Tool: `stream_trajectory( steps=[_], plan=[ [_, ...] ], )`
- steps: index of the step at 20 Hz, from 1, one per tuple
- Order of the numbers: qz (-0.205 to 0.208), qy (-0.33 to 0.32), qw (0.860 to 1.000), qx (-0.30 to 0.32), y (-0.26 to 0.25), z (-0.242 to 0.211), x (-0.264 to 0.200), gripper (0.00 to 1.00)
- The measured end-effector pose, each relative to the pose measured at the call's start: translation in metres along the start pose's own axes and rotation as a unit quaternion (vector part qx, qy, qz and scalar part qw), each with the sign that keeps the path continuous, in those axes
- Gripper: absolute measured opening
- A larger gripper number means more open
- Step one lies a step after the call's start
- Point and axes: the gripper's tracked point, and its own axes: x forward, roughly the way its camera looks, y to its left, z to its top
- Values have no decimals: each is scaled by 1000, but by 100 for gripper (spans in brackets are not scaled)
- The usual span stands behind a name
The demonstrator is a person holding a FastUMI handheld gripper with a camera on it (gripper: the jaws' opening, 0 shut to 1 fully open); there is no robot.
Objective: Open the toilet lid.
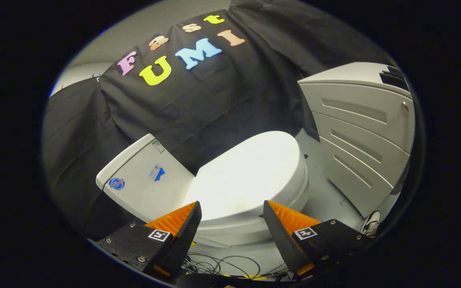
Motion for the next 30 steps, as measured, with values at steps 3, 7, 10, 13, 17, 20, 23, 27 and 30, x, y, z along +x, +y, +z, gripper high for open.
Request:
stream_trajectory(
  steps=[3, 7, 10, 13, 17, 20, 23, 27, 30],
  plan=[
    [-24, 22, 999, 14, -23, -16, 7, 96],
    [-45, 35, 996, 63, -46, -32, 12, 96],
    [-44, 40, 994, 87, -57, -36, 17, 95],
    [-49, 39, 992, 111, -73, -34, 26, 93],
    [-32, 32, 981, 190, -83, -36, 40, 87],
    [-18, 33, 970, 238, -86, -46, 52, 78],
    [0, 30, 963, 266, -82, -50, 58, 66],
    [-1, 16, 954, 298, -84, -46, 68, 54],
    [-7, 10, 953, 302, -91, -48, 70, 34]
  ],
)
